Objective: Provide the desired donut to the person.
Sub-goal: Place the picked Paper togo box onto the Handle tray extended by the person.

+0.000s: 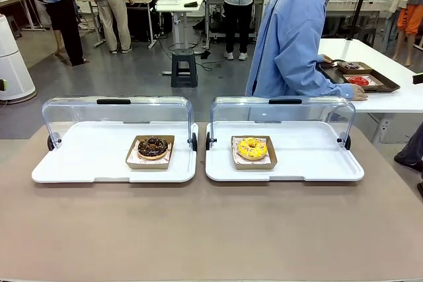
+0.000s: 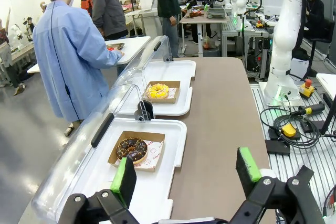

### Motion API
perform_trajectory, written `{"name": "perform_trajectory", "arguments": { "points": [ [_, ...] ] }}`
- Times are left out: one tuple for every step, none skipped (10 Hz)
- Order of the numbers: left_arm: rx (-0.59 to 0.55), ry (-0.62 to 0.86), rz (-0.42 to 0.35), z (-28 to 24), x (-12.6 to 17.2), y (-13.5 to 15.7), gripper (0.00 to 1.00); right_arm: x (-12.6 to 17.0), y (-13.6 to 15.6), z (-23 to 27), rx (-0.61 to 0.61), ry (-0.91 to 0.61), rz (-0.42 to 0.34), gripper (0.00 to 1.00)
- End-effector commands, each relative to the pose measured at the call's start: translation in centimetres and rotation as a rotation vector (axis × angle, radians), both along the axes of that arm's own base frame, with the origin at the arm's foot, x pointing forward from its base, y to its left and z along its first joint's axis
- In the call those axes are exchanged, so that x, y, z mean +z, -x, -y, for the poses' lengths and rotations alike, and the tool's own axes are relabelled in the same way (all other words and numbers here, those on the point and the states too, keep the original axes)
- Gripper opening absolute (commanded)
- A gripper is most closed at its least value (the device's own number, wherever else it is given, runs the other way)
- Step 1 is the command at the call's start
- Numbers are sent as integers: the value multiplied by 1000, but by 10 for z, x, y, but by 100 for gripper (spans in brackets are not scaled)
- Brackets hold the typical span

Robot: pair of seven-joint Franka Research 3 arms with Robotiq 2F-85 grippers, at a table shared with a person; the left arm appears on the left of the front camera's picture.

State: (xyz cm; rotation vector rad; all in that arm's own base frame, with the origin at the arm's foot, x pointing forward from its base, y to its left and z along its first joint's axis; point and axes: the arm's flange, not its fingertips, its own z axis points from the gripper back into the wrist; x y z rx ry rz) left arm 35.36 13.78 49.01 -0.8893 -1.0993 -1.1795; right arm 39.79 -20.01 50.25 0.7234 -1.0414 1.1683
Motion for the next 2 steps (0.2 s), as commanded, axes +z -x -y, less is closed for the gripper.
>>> {"name": "perform_trajectory", "arguments": {
  "points": [
    [12, 0, 6, 0, 0, 0, 100, 0, -1, 0, 5, -2, 3, 100],
    [12, 0, 6, 0, 0, 0, 100, 0, -1, 0, 5, -2, 3, 100]
  ]
}}
